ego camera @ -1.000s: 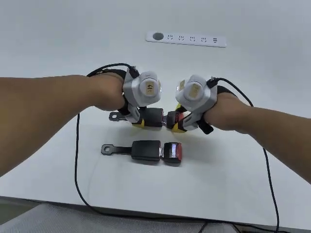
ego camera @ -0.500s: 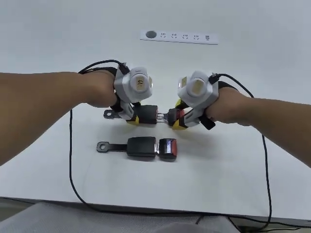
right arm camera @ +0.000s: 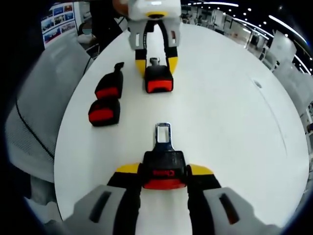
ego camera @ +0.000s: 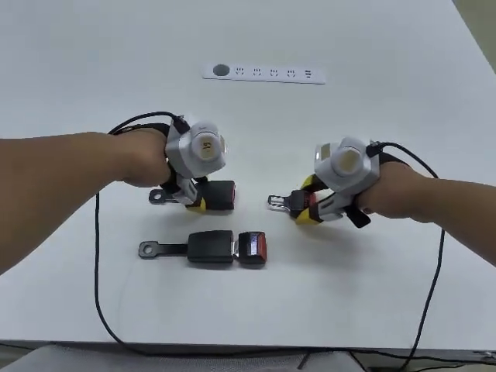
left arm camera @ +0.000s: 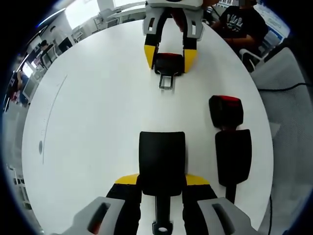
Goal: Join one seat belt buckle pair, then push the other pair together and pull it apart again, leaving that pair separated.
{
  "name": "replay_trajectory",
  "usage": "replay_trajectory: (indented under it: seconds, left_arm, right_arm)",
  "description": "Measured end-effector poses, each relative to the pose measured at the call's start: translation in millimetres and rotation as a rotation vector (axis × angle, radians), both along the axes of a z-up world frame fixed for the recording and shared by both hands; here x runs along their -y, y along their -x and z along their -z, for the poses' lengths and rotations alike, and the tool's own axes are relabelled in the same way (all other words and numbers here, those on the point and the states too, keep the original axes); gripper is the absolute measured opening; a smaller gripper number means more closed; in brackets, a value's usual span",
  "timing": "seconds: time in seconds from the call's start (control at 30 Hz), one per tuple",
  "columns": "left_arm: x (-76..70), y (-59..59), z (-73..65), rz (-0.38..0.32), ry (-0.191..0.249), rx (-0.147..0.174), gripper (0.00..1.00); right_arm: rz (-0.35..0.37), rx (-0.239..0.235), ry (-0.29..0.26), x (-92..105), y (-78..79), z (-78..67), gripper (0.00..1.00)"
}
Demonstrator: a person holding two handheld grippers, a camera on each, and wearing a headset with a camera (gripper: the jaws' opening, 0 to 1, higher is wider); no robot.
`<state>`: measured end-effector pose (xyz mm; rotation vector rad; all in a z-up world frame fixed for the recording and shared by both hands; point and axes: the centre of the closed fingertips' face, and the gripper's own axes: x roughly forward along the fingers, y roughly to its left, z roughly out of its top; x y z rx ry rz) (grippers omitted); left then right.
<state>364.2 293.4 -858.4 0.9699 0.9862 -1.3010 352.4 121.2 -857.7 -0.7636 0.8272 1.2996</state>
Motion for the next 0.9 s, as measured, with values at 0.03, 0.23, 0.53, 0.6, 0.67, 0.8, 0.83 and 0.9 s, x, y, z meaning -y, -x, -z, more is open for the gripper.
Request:
replay_trajectory:
  seconds: [0.03, 0.23, 0.53, 0.6, 0.67, 0.8, 0.83, 0.9]
  left_arm:
    - [0.0, 0.0, 0.0, -0.001, 0.0, 0.0, 0.32]
    - [0.1, 0.3, -0.2, 0.004, -0.004, 0.0, 0.32]
    - [-0.9, -0.1, -0.8, -0.06, -0.022, 0.012, 0.33]
    - [-1.0, -0.4, -0.7, -0.084, -0.036, 0.014, 0.33]
    - [-2.2, -3.4, -0.2, -0.122, -0.05, 0.005, 0.33]
    - [-3.1, -3.5, -1.1, -0.145, -0.043, 0.006, 0.33]
    - [-3.7, -3.5, -1.3, -0.164, -0.041, 0.009, 0.34]
    - [-5.4, -4.8, -3.0, -0.185, -0.03, 0.032, 0.36]
  right_arm:
    - [0.0, 0.003, -0.001, 4.8, 0.8, -0.8, 0.37]
    - [0.017, -0.005, 0.022, 35.3, 4.9, -1.1, 0.37]
    - [0.05, -0.013, 0.06, 48.8, 7.0, -1.6, 0.37]
    - [0.051, -0.015, 0.074, 47.6, 7.4, -1.7, 0.37]
    - [0.054, -0.013, 0.093, 47.7, 7.6, -1.6, 0.38]
    - [0.075, 0.089, 0.126, 51.3, -6.9, -5.5, 0.52]
    - [0.087, 0.091, 0.127, 51.8, -7.6, -5.4, 0.54]
    - [0.128, 0.117, 0.124, 54.6, -12.2, -6.8, 0.59]
